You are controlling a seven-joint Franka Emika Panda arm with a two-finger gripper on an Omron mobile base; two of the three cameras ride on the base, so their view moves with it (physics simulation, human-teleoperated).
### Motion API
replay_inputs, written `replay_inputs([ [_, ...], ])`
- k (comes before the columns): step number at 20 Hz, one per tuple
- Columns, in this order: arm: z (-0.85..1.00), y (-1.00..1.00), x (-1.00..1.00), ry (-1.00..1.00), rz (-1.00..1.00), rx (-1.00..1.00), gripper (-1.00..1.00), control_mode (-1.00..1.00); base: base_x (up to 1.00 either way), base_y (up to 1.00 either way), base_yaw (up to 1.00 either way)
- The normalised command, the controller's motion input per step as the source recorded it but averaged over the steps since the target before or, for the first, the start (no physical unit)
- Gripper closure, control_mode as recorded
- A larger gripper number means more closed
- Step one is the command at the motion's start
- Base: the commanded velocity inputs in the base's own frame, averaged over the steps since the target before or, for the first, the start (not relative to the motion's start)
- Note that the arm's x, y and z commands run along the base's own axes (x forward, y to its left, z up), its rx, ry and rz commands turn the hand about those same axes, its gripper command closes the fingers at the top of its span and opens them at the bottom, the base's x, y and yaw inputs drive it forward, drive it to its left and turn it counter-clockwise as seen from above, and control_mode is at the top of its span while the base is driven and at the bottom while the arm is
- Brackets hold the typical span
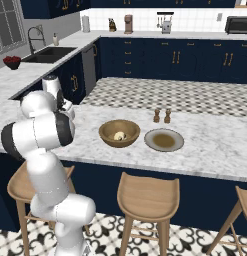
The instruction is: Pick the chicken drumstick and mushroom from their plates and place them in the bowl. Then put the bowl in the fridge.
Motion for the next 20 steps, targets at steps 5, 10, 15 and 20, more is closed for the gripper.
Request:
replay_inputs([
  [5,-0.28,0.34,0.38,0.01,-0.01,0.0,-1.0,-1.0,0.0,0.0,0.0],
  [10,-0.29,0.15,0.38,0.01,0.0,0.0,-1.0,-1.0,0.0,0.0,0.0],
  [15,-0.4,0.24,0.54,0.02,0.0,0.0,-1.0,-1.0,0.0,0.0,0.0],
  [20,-0.28,0.38,0.54,0.05,0.0,0.0,-1.0,-1.0,0.0,0.0,0.0],
])
